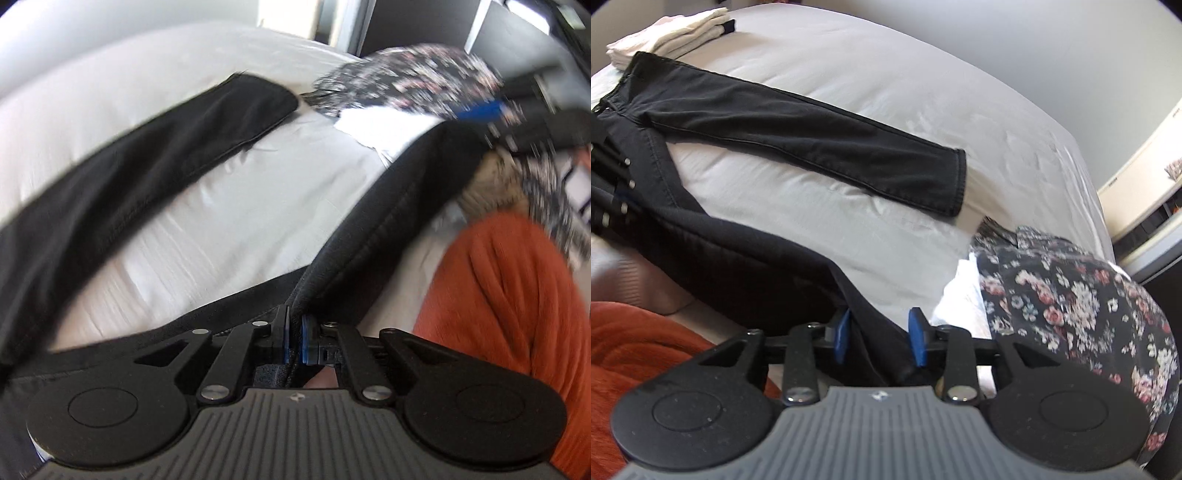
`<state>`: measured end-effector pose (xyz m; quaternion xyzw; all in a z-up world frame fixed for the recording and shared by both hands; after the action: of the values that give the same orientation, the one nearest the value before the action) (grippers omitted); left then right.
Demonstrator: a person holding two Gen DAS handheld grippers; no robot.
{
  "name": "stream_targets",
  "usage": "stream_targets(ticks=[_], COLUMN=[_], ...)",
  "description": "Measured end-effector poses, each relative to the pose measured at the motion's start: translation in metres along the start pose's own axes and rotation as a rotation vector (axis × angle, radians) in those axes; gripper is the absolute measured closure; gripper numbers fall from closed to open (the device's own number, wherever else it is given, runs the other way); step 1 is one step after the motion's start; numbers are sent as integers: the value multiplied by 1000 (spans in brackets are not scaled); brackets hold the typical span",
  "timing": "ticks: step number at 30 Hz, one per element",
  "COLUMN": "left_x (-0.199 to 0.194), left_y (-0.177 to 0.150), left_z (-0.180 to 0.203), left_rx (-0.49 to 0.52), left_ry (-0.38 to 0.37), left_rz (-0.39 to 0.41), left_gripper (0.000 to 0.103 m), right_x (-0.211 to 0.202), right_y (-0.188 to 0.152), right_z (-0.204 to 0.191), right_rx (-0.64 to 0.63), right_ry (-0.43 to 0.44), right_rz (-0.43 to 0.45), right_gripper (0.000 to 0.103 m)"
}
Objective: Fold clothes
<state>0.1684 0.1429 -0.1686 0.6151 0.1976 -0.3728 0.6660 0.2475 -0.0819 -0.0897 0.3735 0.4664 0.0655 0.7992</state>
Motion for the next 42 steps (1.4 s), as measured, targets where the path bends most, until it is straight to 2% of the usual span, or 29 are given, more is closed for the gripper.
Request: stream_targets(ticks=[3,5,7,9,12,16,18,21,23,24,26,28,32,38,42], left_x=[9,12,17,19,21,23,25,28,31,33,33,33,32,30,28], left_y=[1,13,16,16,16,13,11,8,7,7,6,6,4,5,5], left_z=[-3,-13,-13,-13,-14,-11,-12,-14,-17,-19,-21,-22,-22,-21,-20], left_rx=[-9,-33,-57,-57,-46,-42,-56,-77,-104,-116,-133,-144,-140,-126,-113], left_ry=[-18,-18,-16,-16,-18,-40,-47,-58,-65,-68,-74,-81,-95,-104,-108], left_rz=[-17,-24,-25,-25,-29,-43,-50,-61,-69,-72,-72,-72,-62,-50,-42], left_gripper=[96,96,96,96,96,97,97,97,97,97,97,97,97,97,97], right_x=[1,1,-1,-5,-12,-10,-3,16,32,41,61,80,112,133,136], right_y=[-7,-12,-17,-22,-24,-25,-27,-27,-23,-20,-11,-2,6,-6,-11], right_z=[6,8,12,15,8,-22,-35,-42,-40,-36,-20,-5,30,54,58], right_rx=[19,16,-1,-31,-158,-483,-620,-723,-748,-721,-565,-409,-13,202,284], right_ry=[3,-1,-30,-64,-89,-105,-85,-35,-23,-16,15,45,128,223,311], right_rz=[0,-7,-2,12,55,73,66,32,4,-9,-38,-66,-78,-96,-93], right_gripper=[55,53,42,42,42,39,36,35,35,37,38,47,48,46,52])
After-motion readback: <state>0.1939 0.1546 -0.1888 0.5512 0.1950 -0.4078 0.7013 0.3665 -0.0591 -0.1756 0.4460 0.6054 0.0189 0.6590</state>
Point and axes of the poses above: each gripper's, at about its wrist camera, not at the fingertips, and x roughly the way its jaws point, z to its right, y to its top, the point moved 7 cm from there along x, roughly the way its jaws point, and after that the axes turned 11 degrees about z, right-handed, at the moved point
